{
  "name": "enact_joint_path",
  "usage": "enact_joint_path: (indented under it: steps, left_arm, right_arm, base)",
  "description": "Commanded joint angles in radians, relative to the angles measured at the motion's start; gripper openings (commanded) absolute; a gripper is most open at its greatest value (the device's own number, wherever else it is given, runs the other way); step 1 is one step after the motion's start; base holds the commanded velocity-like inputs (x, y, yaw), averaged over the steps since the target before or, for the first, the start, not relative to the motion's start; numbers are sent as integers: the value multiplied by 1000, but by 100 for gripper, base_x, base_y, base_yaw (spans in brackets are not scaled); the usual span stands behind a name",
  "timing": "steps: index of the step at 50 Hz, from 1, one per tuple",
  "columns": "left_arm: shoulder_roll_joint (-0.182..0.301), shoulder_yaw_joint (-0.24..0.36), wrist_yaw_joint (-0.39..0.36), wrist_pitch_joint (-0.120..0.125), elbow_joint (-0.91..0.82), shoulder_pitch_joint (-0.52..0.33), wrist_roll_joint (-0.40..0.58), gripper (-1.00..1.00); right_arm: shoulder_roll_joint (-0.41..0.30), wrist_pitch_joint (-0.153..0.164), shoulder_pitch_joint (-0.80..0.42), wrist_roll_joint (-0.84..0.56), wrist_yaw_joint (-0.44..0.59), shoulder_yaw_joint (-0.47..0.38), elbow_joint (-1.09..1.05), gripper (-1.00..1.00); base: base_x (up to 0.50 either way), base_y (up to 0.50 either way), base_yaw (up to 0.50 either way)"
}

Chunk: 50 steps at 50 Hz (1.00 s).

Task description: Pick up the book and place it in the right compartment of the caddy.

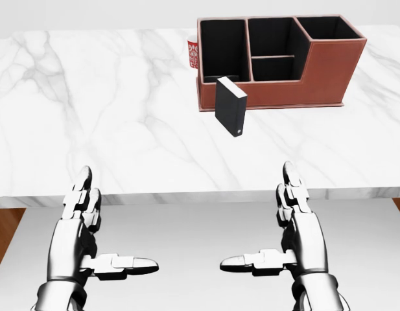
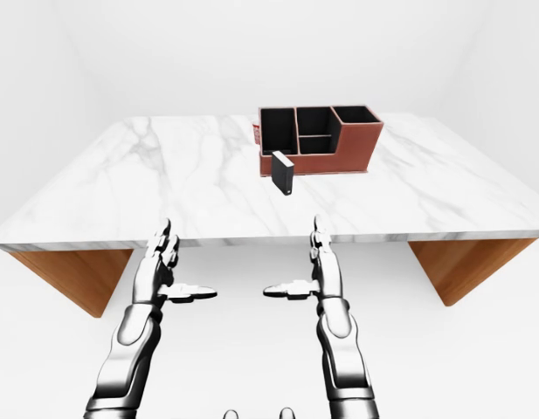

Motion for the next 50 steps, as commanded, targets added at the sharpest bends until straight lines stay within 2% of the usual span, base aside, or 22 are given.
enact_joint_path:
  steps: [1, 5, 7, 11, 13, 19, 31, 33, 41, 50]
  left_arm:
    - [10, 27, -27, 12, -17, 5, -35, 100]
    - [10, 26, -27, 22, -29, 5, -39, 100]
    - [10, 26, -27, 13, -20, 5, -39, 100]
    - [10, 26, -28, 11, -19, 5, -41, 100]
    - [9, 25, -27, 21, -31, 7, -42, 100]
    - [10, 25, -26, 13, -20, 5, -40, 100]
    - [9, 22, -25, 13, -19, 5, -35, 100]
    - [8, 18, -24, 20, -29, 8, -33, 100]
    - [9, 20, -27, 10, -16, 5, -32, 100]
    - [8, 16, -25, 20, -29, 10, -28, 100]
  right_arm:
    - [-11, 3, 2, 20, 36, -22, -1, 100]
    - [-10, 7, 3, 22, 39, -20, -3, 100]
    - [-10, 12, 6, 25, 41, -19, -11, 100]
    - [-9, 18, 7, 30, 44, -19, -13, 100]
    - [-9, 18, 7, 32, 44, -19, -12, 100]
    - [-9, 17, 5, 34, 47, -19, -7, 100]
    - [-8, 23, 13, 31, 51, -13, -20, 100]
    - [-8, 18, 13, 31, 52, -14, -16, 100]
    - [-7, 14, 10, 28, 51, -13, -10, 100]
    - [-7, 14, 14, 24, 52, -10, -16, 100]
  base:
    - [0, 0, 0]
    - [0, 0, 0]
    - [0, 0, 0]
    - [0, 0, 0]
    - [0, -11, 0]
    - [0, -25, 0]
    - [0, -39, 0]
    - [0, -39, 0]
    - [0, -39, 0]
    - [0, -35, 0]
